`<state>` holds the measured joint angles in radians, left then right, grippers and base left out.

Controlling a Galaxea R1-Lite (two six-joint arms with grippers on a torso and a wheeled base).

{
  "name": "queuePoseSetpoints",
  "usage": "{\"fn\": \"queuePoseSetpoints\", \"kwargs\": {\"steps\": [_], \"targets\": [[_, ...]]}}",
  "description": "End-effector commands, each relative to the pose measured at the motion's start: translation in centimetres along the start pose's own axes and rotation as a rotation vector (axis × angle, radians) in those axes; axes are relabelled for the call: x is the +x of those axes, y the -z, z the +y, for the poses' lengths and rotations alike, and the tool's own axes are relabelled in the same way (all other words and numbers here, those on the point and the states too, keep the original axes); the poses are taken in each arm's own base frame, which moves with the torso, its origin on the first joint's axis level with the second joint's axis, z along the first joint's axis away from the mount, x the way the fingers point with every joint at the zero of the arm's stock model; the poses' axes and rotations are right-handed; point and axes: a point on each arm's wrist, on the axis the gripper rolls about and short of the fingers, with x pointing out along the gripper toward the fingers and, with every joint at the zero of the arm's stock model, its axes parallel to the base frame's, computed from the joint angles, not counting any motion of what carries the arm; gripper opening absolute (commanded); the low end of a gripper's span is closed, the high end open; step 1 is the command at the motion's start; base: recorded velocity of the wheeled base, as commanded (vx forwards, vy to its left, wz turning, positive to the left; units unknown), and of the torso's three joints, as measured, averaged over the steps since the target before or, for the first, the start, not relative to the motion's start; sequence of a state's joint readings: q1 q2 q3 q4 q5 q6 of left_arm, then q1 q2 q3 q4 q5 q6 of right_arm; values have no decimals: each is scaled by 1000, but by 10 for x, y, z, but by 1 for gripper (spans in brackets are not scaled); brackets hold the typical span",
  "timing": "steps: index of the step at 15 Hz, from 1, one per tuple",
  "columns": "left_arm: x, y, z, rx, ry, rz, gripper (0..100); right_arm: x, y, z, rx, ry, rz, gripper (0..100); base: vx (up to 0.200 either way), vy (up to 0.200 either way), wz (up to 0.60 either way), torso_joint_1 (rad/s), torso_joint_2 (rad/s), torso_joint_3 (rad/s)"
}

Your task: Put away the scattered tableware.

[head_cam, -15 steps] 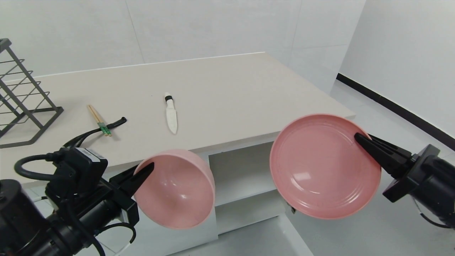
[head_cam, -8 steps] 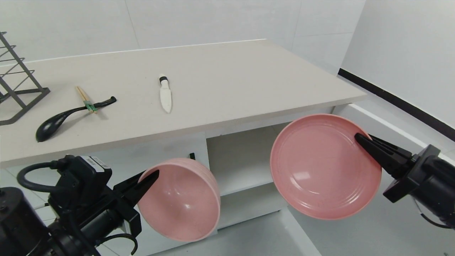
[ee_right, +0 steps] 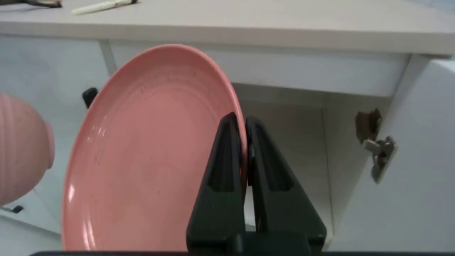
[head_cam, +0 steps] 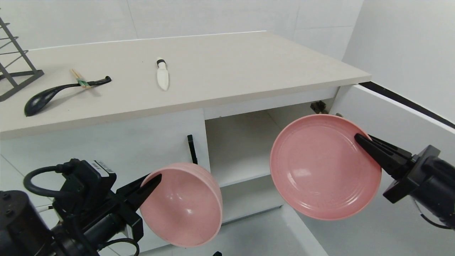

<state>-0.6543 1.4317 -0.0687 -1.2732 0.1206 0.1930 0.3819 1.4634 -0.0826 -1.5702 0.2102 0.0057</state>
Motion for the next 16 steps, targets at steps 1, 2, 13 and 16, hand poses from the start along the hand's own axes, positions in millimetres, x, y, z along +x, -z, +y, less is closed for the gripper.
{"fn": "queuePoseSetpoints", "kwargs": {"steps": [1, 2, 13, 16], "targets": [[0, 1, 0, -1, 1, 4, 0, 0, 0, 0, 1, 0, 1, 0, 0, 0, 0, -71, 276, 119], [0, 0, 0, -1, 1, 2, 0, 0, 0, 0, 1, 0, 2, 0, 0, 0, 0, -46, 276, 41], [2, 2, -1, -3, 3, 13, 0, 1, 8, 0, 9, -1, 38, 0, 0, -91, 0, 0, 35, 25], [2, 2, -1, -6, 3, 13, 0, 2, 10, 0, 11, -1, 49, 0, 0, 0, 0, 0, 0, 0]]}}
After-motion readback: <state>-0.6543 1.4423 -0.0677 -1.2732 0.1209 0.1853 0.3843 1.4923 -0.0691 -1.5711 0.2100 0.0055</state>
